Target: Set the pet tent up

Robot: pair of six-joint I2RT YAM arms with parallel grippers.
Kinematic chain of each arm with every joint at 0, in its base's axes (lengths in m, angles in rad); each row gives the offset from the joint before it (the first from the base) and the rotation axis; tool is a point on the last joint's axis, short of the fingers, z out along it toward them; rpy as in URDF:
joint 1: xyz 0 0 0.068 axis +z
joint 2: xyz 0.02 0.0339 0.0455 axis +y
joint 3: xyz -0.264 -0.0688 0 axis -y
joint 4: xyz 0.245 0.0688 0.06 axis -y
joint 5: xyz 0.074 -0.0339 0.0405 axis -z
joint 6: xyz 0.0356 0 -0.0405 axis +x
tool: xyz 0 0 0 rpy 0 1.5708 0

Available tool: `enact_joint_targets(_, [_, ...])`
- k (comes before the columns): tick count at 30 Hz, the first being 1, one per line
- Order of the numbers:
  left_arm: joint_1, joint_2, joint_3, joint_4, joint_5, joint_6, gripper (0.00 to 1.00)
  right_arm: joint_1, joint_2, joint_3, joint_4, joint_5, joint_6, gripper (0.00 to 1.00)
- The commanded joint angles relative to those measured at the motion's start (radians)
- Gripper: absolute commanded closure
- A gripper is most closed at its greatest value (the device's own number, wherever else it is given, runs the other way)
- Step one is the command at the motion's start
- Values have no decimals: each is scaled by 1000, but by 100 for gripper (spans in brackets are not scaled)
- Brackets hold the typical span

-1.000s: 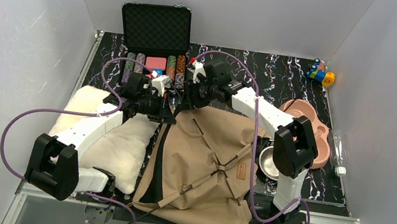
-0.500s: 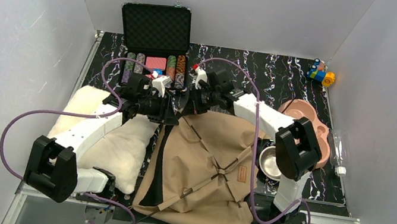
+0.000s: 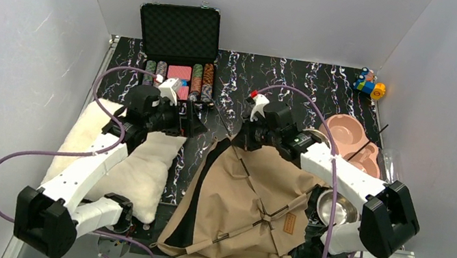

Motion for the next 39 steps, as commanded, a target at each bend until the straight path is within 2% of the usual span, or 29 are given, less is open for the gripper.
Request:
enact_joint_targets(1, [4,52,-26,43,23,-98,2,14,-63,-75,-33,52,21,99])
enact_joint_targets(4, [4,68,28,-26,12,-62,2,16,-93,-106,-63,75,32,97])
enact_joint_targets(8, [5,66,114,-152,-114,65,2,17,-123,-84,-126,113,10,60])
enact_joint_targets(11, [6,56,129,-161,-153,103,2,16,-116,-2,-172,135,-34,45])
enact_joint_targets(15, [6,40,-35,-16,-95,-95,2,18,19,215,-196,174,-128,40])
enact_joint_targets(18, [6,39,-92,33,-87,-139,2,18,101,289,-169,162,-157,40])
enact_joint_targets(26, [5,61,-143,66,-71,-162,2,21,306,451,-185,167,-188,41])
enact_joint_targets(30, [2,83,-173,109,-56,-178,3,21,374,488,-193,138,-193,48])
enact_joint_targets(32, [-2,109,-184,138,-48,-186,4,21,383,490,-191,124,-184,64])
enact_joint_targets(35, [-17,161,-190,179,-40,-196,6,22,351,455,-180,131,-162,98])
enact_joint_targets(39, [-49,225,-194,258,-23,-217,7,21,241,311,-110,134,-137,99])
